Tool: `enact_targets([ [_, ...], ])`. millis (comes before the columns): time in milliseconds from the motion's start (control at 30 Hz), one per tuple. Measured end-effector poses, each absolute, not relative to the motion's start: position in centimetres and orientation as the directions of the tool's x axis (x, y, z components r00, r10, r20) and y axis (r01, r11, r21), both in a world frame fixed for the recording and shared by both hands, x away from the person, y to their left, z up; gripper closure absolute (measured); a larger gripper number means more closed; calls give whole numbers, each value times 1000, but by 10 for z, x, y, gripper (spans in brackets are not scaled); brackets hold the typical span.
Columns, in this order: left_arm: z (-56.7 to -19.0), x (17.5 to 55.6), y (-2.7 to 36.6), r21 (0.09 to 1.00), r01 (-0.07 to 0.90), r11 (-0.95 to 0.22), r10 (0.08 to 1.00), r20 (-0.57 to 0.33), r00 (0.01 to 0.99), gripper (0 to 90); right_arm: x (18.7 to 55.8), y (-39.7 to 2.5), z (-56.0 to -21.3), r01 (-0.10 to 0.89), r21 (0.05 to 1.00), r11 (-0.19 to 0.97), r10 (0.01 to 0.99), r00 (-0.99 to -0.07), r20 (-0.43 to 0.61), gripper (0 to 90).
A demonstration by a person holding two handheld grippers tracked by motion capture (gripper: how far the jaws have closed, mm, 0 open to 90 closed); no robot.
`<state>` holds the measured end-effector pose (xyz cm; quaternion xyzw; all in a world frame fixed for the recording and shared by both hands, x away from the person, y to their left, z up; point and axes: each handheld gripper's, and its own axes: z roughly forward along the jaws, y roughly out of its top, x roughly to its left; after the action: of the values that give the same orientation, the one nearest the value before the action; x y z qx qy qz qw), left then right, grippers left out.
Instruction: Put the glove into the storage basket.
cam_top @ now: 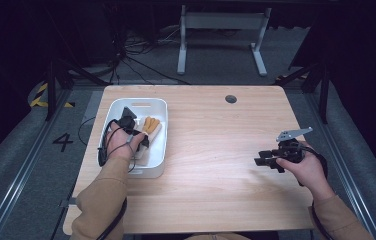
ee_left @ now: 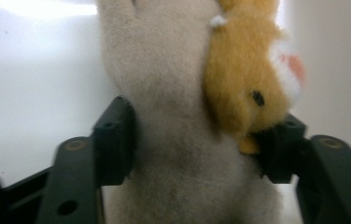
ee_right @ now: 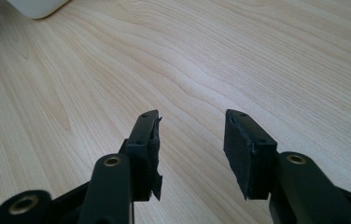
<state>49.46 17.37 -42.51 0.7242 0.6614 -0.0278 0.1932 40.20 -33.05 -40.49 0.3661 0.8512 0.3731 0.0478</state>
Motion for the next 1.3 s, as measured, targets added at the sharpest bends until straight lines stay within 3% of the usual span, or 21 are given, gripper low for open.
enact_targets([
  [233, -414, 492, 168, 271, 959, -88, 964, -220, 150, 183, 402, -330, -405, 586, 675, 449, 652, -731, 201, 543],
  [500, -389, 484, 160, 331, 936, -123, 966, -174, 188, 187, 402, -331, -404, 578, 683, 447, 654, -732, 192, 533],
  [600, -376, 480, 156, 373, 919, -130, 960, -184, 210, 234, 402, -331, -404, 576, 684, 448, 654, -733, 190, 528],
  [833, -347, 467, 146, 446, 882, -154, 948, -186, 259, 237, 405, -330, -405, 579, 679, 451, 653, -733, 191, 524],
  [1067, -326, 451, 134, 505, 836, -214, 904, -223, 366, 305, 406, -329, -405, 568, 685, 455, 649, -739, 182, 498],
  [1300, -311, 433, 119, 568, 771, -287, 858, -206, 471, 301, 406, -333, -405, 569, 691, 445, 658, -732, 178, 479],
])
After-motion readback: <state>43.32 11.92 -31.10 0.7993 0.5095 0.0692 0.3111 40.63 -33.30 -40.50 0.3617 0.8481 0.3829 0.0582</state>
